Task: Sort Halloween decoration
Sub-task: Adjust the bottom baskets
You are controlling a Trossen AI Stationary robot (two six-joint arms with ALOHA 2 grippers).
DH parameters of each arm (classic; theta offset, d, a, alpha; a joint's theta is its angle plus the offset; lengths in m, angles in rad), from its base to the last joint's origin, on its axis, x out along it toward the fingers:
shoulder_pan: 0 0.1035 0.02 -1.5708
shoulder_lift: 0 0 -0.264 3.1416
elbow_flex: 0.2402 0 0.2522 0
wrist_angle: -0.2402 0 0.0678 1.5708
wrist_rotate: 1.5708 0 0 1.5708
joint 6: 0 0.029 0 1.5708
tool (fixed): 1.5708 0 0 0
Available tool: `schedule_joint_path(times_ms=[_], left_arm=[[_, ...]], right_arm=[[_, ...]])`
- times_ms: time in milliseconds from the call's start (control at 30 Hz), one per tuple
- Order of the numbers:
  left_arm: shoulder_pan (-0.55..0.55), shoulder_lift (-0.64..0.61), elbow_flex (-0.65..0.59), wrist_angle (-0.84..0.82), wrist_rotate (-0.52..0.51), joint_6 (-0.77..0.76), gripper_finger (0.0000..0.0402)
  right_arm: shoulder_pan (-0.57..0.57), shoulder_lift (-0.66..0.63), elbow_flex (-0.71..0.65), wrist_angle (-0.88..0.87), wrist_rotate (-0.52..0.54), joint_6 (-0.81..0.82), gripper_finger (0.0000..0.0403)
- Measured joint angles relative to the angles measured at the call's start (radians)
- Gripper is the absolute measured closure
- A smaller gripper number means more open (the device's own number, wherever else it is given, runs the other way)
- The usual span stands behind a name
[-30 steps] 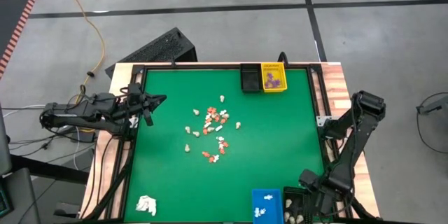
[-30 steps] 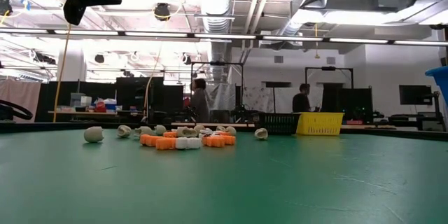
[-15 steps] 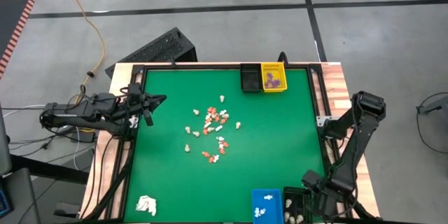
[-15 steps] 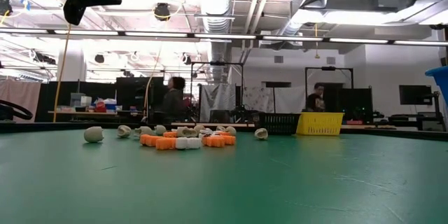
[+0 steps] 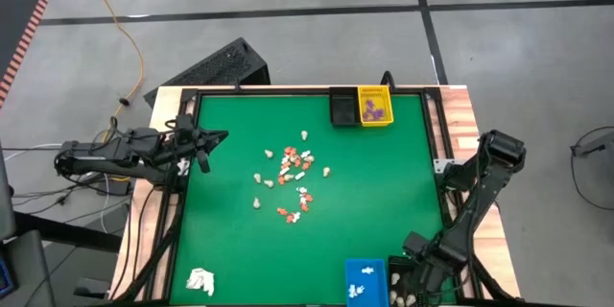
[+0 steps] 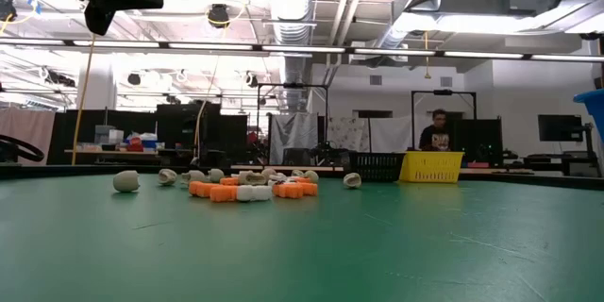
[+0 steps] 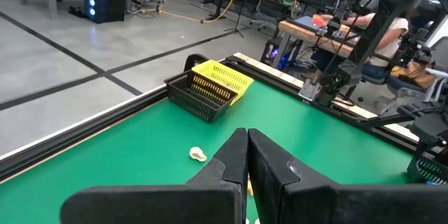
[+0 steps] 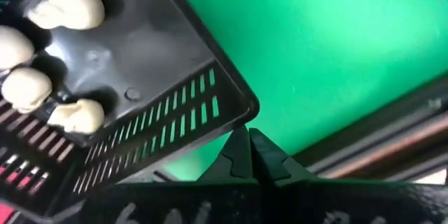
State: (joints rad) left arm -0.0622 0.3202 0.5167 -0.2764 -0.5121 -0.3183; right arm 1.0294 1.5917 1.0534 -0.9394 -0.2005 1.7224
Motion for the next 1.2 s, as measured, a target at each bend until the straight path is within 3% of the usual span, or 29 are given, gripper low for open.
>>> schedule_joint_path(times_ms=[200, 400, 533, 633, 800, 1033, 1200], left_arm=[[0.000, 0.000, 0.000, -0.003, 0.000, 0.000, 0.0401], [0.000, 0.000, 0.000, -0.003, 0.000, 0.000, 0.0401], [0.000, 0.000, 0.000, -0.003, 0.000, 0.000, 0.0402], [0.000, 0.000, 0.000, -0.003, 0.000, 0.000, 0.0401], [0.000, 0.000, 0.000, -0.003, 0.000, 0.000, 0.0401], [0.000, 0.000, 0.000, -0.003, -0.006, 0.000, 0.0401], [0.000, 0.000, 0.000, -0.003, -0.008, 0.000, 0.0402]], right_arm=[[-0.042, 0.027, 0.000, -0.002, 0.000, -0.093, 0.0403], [-0.061, 0.012, 0.000, -0.102, 0.016, -0.076, 0.0403], [-0.048, -0.021, 0.038, -0.253, 0.131, -0.023, 0.0403], [-0.041, -0.050, 0.088, -0.274, 0.239, -0.028, 0.0403], [-0.050, -0.050, 0.147, 0.000, 0.392, -0.193, 0.0403], [-0.126, 0.070, 0.154, 0.430, 0.196, -0.324, 0.0403], [-0.117, 0.160, 0.258, 0.423, 0.148, -0.337, 0.0403]])
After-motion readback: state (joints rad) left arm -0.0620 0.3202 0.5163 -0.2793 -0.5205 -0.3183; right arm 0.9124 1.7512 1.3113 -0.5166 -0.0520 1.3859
